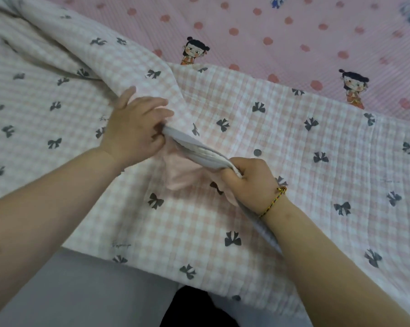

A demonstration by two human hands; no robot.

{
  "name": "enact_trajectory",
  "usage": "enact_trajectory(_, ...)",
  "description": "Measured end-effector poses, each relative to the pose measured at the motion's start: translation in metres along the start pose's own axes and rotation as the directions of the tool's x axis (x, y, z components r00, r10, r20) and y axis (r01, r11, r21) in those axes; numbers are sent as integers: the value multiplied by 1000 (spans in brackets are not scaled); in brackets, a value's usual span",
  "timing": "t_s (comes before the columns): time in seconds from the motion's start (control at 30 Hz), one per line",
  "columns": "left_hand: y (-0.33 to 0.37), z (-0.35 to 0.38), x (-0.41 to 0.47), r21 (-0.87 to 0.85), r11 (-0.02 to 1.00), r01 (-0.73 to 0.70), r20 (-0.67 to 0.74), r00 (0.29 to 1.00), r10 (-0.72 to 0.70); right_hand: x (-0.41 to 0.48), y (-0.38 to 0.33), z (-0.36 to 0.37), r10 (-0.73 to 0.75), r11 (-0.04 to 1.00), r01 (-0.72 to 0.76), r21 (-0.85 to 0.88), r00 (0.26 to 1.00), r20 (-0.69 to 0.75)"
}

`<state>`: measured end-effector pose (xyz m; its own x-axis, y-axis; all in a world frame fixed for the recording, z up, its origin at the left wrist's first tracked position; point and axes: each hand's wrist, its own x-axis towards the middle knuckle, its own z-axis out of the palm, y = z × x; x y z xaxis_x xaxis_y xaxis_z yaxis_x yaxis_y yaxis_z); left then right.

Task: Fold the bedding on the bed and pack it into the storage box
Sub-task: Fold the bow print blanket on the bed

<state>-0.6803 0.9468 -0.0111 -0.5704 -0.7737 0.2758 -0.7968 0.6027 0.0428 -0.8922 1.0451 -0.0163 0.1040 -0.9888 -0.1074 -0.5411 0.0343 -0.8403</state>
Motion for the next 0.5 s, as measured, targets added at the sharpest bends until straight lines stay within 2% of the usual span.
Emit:
enact_trajectory(0.13, 54, -1, -30, -184, 976, -120, -62, 992, 110, -3, -11, 5, 29, 996, -22, -86, 997, 73)
enact_trajectory(0.3, 84, 1, -27, -166, 972, -167, -193, 972, 135, -13, -21, 4, 52, 989, -42, -145, 996, 67)
enact_trajectory(0.37, 88, 3, -28, -151, 974, -168, -169, 975, 142, -15, -24, 8, 37, 953, -17, -304, 998, 59)
enact_trajectory(0.43, 89, 4, -28, -117, 978, -171, -107, 981, 159, -21, -23, 14, 29, 861, 0, -508, 998, 48)
enact_trajectory(0.5, 86, 0, -30, -109, 977, -184, -45, 983, 181, -33, -12, 18, 87, 767, -40, -641, 995, 43)
